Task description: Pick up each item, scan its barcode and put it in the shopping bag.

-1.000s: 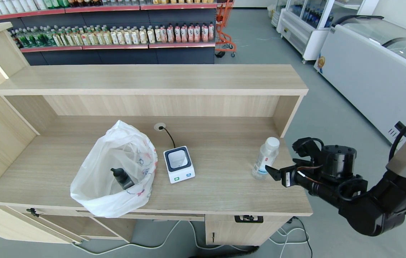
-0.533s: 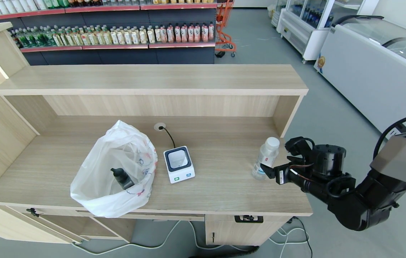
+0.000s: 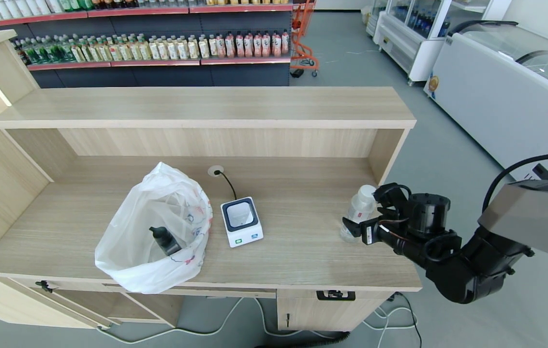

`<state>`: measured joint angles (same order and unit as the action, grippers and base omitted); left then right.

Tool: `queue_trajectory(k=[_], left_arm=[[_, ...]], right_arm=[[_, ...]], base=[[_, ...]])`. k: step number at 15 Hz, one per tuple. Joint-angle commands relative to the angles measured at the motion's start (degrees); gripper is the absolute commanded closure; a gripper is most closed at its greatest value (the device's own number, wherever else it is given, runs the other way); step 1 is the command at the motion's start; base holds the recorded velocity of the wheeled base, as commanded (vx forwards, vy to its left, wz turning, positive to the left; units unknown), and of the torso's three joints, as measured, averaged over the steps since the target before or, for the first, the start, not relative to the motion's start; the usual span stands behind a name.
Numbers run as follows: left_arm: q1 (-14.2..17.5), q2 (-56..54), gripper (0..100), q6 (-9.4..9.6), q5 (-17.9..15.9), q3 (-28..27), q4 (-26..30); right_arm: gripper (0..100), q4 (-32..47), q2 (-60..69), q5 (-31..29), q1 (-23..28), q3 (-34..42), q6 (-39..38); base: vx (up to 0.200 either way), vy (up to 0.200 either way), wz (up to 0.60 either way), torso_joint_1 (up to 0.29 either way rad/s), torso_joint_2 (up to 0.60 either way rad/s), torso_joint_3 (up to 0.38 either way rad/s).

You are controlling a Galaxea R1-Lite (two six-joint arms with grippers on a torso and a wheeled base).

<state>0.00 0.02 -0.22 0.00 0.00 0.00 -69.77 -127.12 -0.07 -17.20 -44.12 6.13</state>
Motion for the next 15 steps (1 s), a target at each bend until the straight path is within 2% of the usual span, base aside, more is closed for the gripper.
queue_trajectory(k=[1,11,12,15], left_arm=[[0.0,-0.02,0,-0.04,0.0,0.0,0.0],[0.0,-0.02,0,-0.04,0.0,0.0,0.0],[0.0,-0.02,0,-0.04,0.0,0.0,0.0],[0.0,-0.02,0,-0.04,0.0,0.0,0.0]], right_arm=[[0,-0.02,-1.28,-0.01,-0.03,-0.88,0.02],[0,-1.34,-5.06,1.39,-0.11,-4.22,-0.33],[100,-1.34,-5.59,1.48,-0.11,-5.01,-0.33],[100,-1.34,-6.38,1.48,-0.11,-6.24,0.02]], base=[[0.0,0.0,0.0,0.0,0.0,0.0],[0.0,0.0,0.0,0.0,0.0,0.0],[0.0,0.0,0.0,0.0,0.0,0.0],[0.0,0.0,0.0,0.0,0.0,0.0]])
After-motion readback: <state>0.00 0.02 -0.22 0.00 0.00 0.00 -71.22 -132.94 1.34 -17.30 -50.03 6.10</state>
